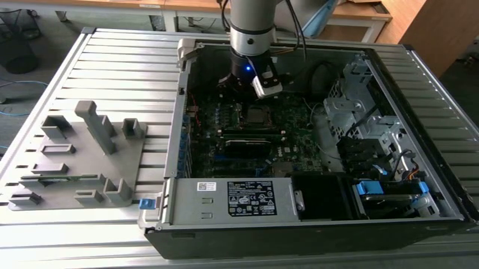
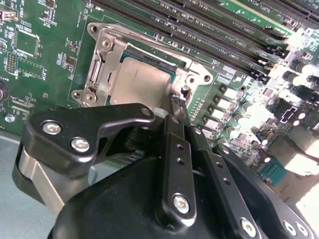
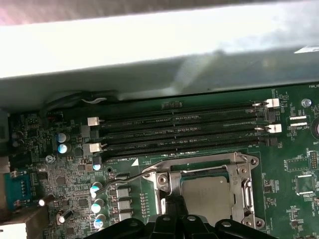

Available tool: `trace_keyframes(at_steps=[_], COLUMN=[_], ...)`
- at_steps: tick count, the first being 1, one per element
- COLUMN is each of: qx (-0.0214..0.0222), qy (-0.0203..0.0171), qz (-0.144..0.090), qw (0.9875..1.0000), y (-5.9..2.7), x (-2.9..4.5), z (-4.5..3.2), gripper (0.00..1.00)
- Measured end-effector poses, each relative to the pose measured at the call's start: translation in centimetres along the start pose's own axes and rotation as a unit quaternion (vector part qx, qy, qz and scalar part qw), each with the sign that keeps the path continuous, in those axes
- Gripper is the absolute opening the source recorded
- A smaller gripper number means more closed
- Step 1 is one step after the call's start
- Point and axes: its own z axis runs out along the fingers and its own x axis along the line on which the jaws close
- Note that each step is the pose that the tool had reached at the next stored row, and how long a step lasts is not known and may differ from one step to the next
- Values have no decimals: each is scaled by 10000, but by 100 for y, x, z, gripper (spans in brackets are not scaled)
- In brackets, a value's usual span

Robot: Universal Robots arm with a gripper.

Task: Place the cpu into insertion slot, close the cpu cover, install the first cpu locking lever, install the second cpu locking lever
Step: 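Close the cpu cover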

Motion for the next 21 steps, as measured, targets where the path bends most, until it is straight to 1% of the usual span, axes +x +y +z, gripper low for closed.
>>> trace_keyframes(at_steps=[3,7,13,16,21], qx=[-1,-5,-6,-10,-10], qy=[-4,-8,-8,-10,-10], qz=[-26,-117,-127,-204,-232], qw=[10000,9999,9999,9998,9997], y=[1,2,2,3,-1], x=[2,3,3,3,28], z=[4,9,9,10,16], gripper=[11,11,11,11,11])
